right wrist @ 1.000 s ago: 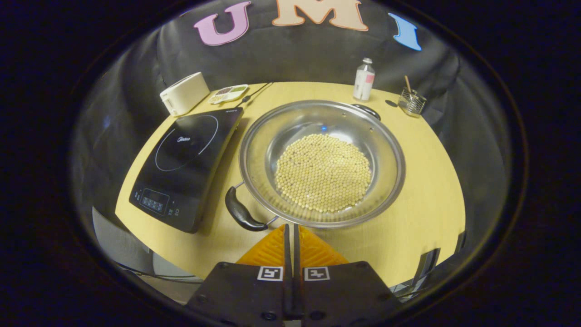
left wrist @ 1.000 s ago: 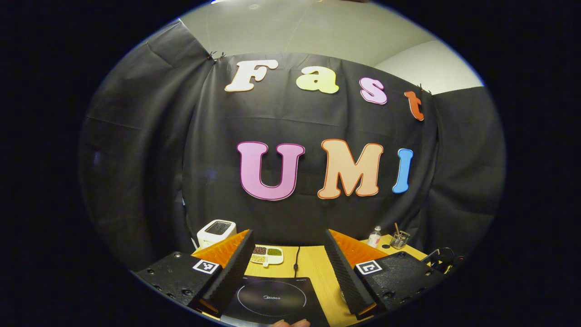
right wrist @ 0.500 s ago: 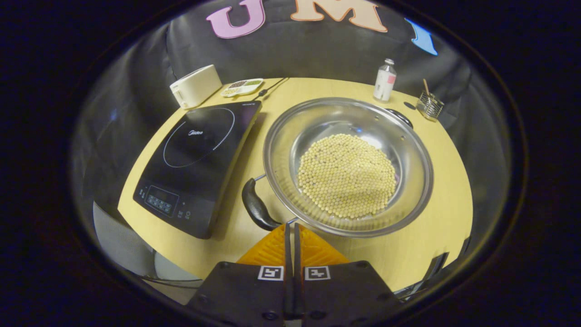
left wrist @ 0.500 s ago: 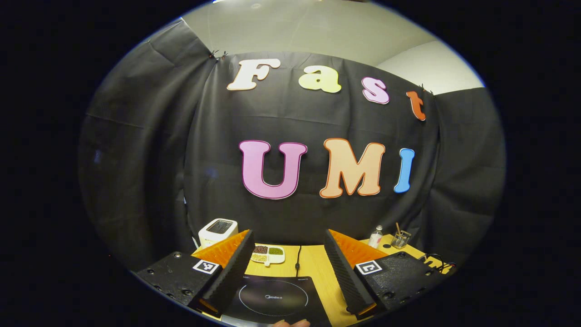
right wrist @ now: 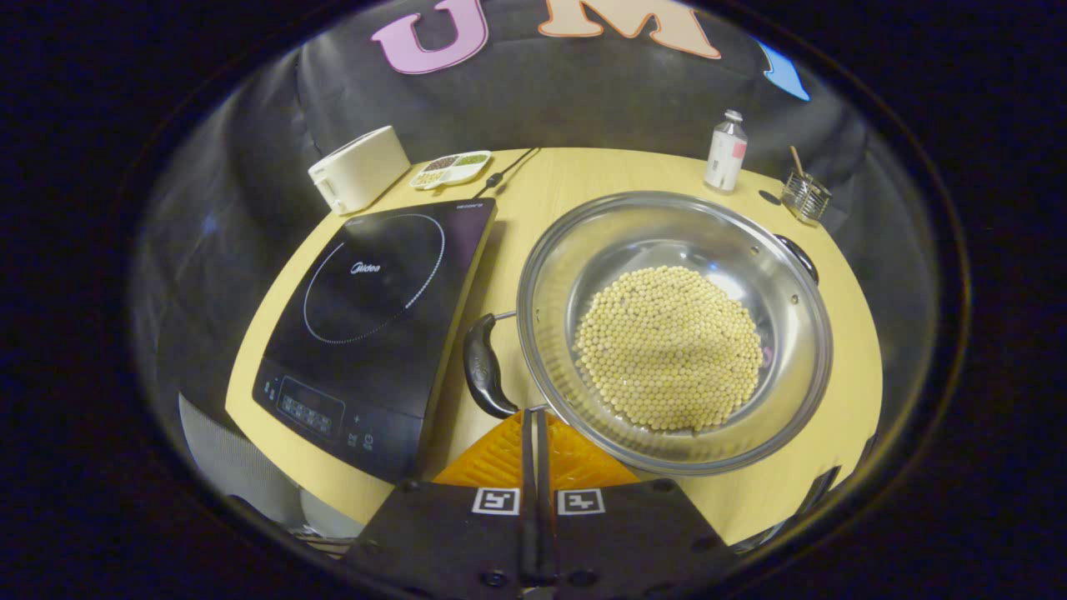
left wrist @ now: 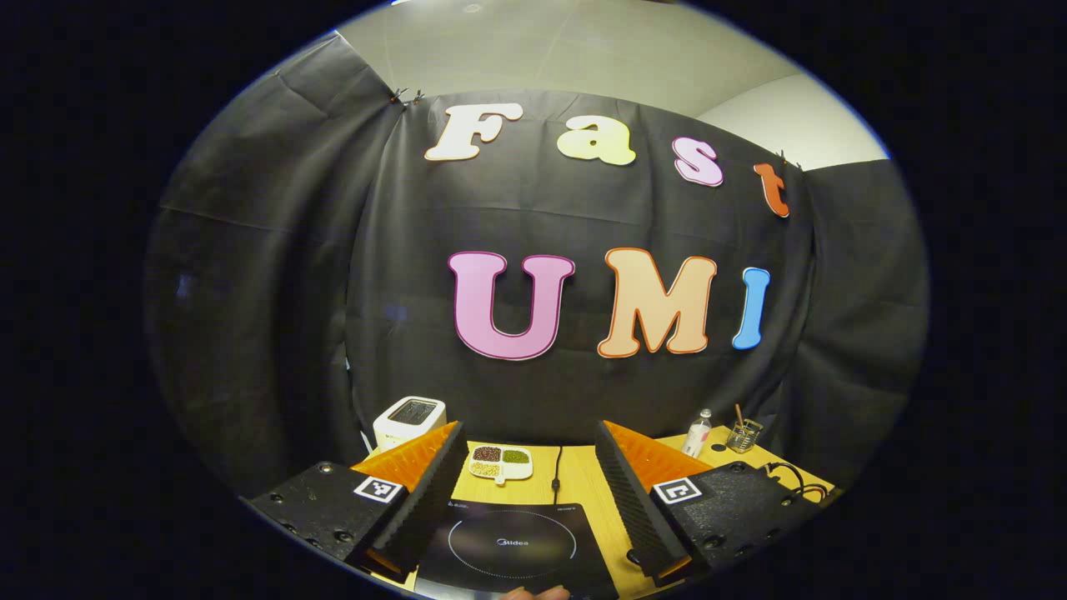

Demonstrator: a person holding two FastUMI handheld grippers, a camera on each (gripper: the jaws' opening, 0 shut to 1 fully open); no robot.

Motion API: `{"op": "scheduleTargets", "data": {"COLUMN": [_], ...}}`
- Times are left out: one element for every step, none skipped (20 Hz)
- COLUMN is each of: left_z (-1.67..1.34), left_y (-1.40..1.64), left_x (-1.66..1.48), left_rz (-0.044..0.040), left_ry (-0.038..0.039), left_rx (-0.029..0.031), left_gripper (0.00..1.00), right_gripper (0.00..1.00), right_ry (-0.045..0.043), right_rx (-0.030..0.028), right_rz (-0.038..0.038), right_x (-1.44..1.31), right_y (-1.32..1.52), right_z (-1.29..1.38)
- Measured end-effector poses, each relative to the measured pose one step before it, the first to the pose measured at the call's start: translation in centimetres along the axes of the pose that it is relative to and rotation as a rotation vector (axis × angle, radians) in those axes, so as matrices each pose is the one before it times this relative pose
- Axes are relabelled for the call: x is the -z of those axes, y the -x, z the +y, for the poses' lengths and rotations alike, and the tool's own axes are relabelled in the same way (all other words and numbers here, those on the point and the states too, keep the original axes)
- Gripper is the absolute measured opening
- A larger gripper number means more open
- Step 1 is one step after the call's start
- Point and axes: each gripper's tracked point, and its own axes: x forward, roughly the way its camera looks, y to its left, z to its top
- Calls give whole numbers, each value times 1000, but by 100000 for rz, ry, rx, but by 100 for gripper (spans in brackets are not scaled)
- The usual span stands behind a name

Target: First push the handle of the pot to place it horizontally, then grasp the pot with both hands and set it on the induction cooktop.

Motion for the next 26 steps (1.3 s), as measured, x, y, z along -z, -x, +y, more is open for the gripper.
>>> {"op": "scheduleTargets", "data": {"left_z": [198,89,141,146,122,134,49,73,49,67,31,45,8,-53,-57,-116,-100,-193,-308,-341,-390,-433,-462,-542,-568,-553], "left_y": [57,-47,58,16,-7,27,128,44,123,50,92,13,175,32,-8,35,-2,40,-76,-38,57,-126,-22,-27,-164,-73], "left_x": [-24,-65,-46,-17,73,15,96,-73,107,8,80,-102,-8,22,13,-6,4,88,64,187,211,205,328,181,471,401], "left_rz": [118,-74,-61,-59,132,235,169,97,189,348,211,132,76,245,72,230,231,155,380,556,758,956,992,1005,1282,1561], "left_ry": [-314,-213,-264,-342,-211,17,95,-38,-154,-281,-265,-308,-336,-301,-189,-140,66,243,241,111,62,158,351,454,267,181], "left_rx": [-359,-211,-223,-273,-332,-344,-303,-301,-203,-219,-151,-191,-31,43,144,164,332,425,567,728,872,1031,1163,1241,1202,1170], "left_gripper": [94,94,94,88,89,89,89,89,89,89,89,89,94,89,89,94,89,94,89,89,89,94,94,94,94,94], "right_gripper": [0,0,0,2,2,2,2,2,2,0,0,2,2,0,3,0,0,2,0,2,2,0,2,3,5,14], "right_ry": [-39,513,523,-171,-947,-1313,-1201,-881,-488,-197,66,189,242,53,-56,-154,-604,-145,341,1270,1543,391,-329,-401,110,918], "right_rx": [640,629,547,450,483,412,220,235,566,969,829,105,-65,-24,836,-361,-443,-460,-366,1754,2084,55,334,1033,1992,3146], "right_rz": [-203,-350,-133,-26,18,4,-91,-77,-21,10,-34,-406,-390,-764,-878,-490,-1280,-946,-1071,-1601,-2222,-2824,-1728,-1883,-1606,-1884], "right_x": [-367,-365,-471,-248,-363,-462,-536,-265,-368,-262,-148,-199,-247,-94,-322,-118,-317,-338,-419,-407,-679,-542,-473,-443,-525,-544], "right_y": [-370,-213,-280,-259,-291,-324,-290,-270,-283,-84,-87,-2,135,222,190,300,324,268,357,491,512,298,252,820,440,564], "right_z": [303,353,292,259,196,245,263,245,157,146,146,63,159,-168,-375,-204,-172,-114,-183,-623,-1008,-572,-588,-942,-1169,-1773]}}
